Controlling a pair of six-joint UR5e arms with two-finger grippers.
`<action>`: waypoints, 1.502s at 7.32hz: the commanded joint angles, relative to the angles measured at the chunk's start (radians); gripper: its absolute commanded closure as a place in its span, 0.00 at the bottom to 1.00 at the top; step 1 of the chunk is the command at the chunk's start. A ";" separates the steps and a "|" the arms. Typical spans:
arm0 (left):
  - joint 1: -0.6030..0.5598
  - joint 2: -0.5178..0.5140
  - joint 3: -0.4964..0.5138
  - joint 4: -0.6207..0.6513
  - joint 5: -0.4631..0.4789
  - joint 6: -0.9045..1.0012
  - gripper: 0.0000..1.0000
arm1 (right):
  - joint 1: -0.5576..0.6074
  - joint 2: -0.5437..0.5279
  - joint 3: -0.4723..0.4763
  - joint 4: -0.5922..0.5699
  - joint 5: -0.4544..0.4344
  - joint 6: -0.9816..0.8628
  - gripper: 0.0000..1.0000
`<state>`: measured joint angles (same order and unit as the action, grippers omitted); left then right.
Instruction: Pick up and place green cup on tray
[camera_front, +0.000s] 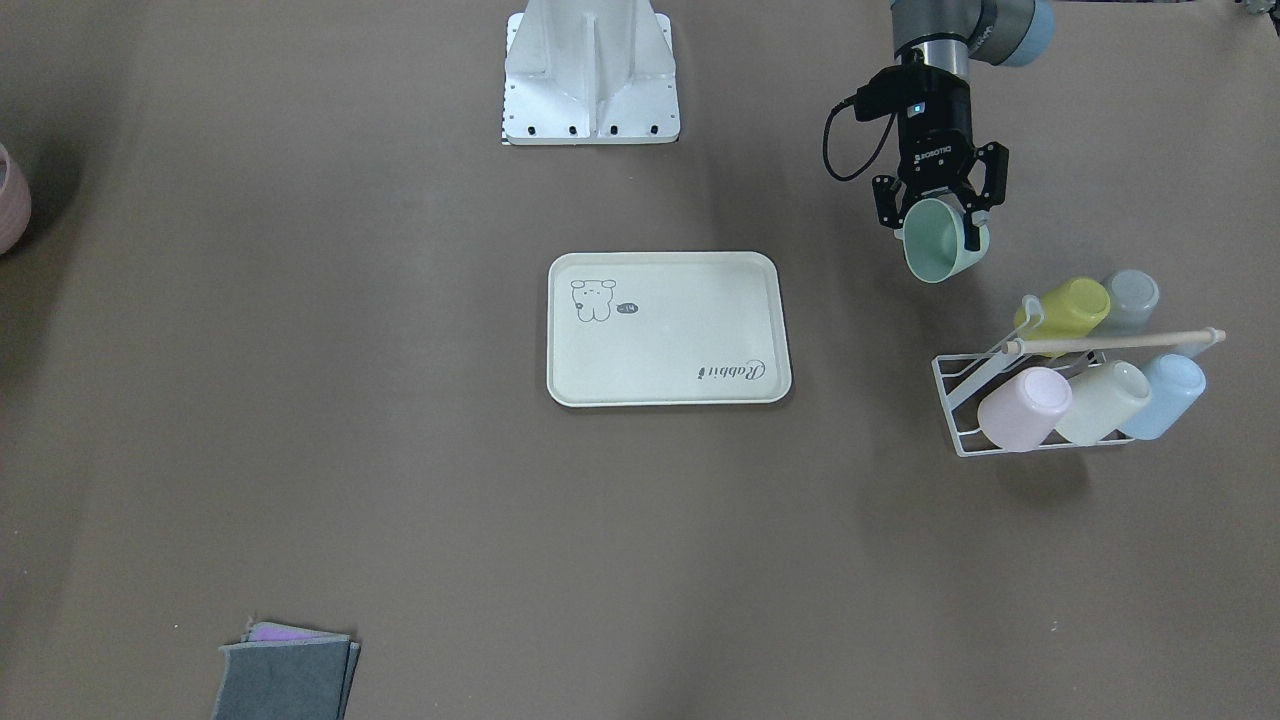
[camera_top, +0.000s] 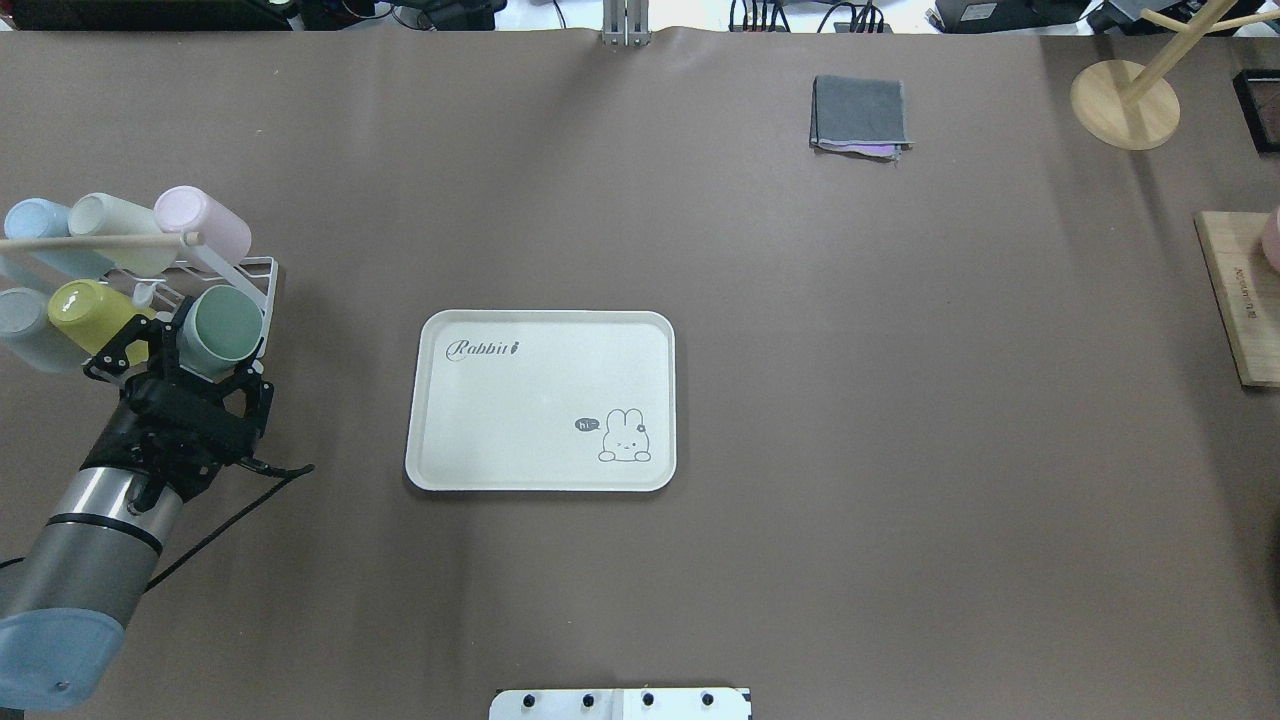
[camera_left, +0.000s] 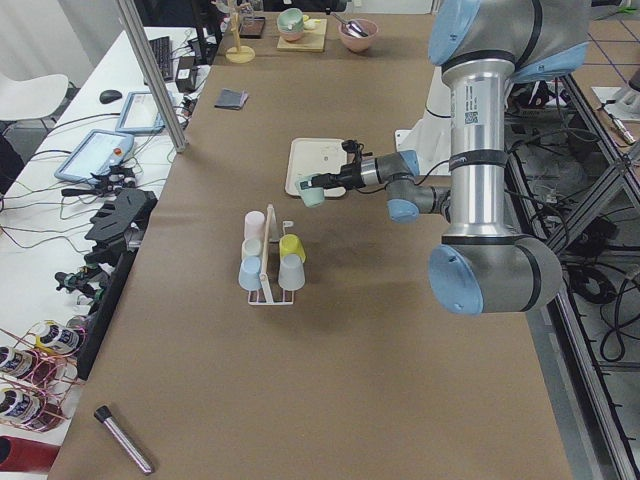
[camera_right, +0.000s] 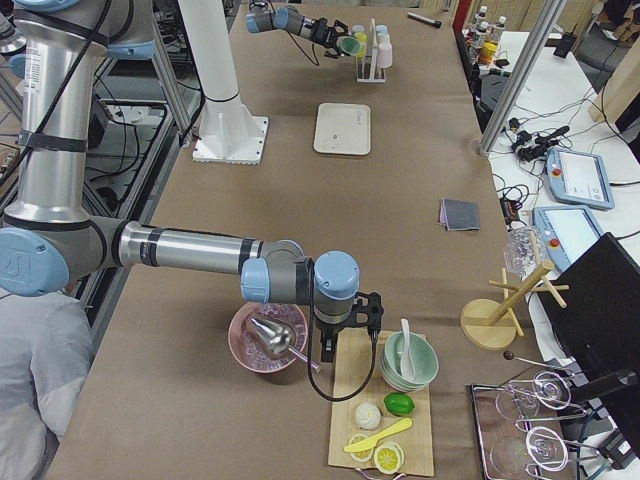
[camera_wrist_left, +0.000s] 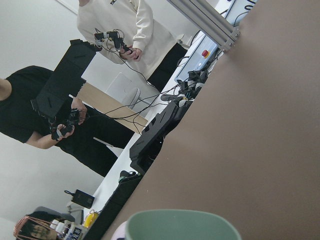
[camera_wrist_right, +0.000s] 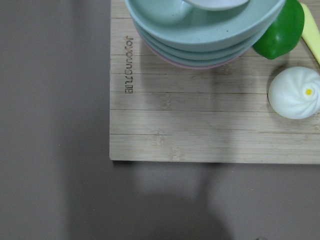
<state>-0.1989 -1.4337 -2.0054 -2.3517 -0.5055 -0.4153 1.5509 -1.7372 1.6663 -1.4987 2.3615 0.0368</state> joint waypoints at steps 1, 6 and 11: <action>0.038 -0.017 0.019 0.000 0.005 -0.133 0.38 | -0.002 0.004 0.000 0.000 -0.004 0.000 0.00; 0.053 -0.313 0.230 0.005 0.005 -0.383 0.38 | 0.000 0.005 -0.003 0.002 -0.005 0.000 0.00; 0.050 -0.421 0.344 0.014 0.047 -0.591 0.40 | -0.002 0.010 -0.010 0.002 -0.005 0.000 0.00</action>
<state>-0.1477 -1.8393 -1.6904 -2.3392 -0.4829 -0.9795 1.5502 -1.7276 1.6574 -1.4972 2.3562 0.0368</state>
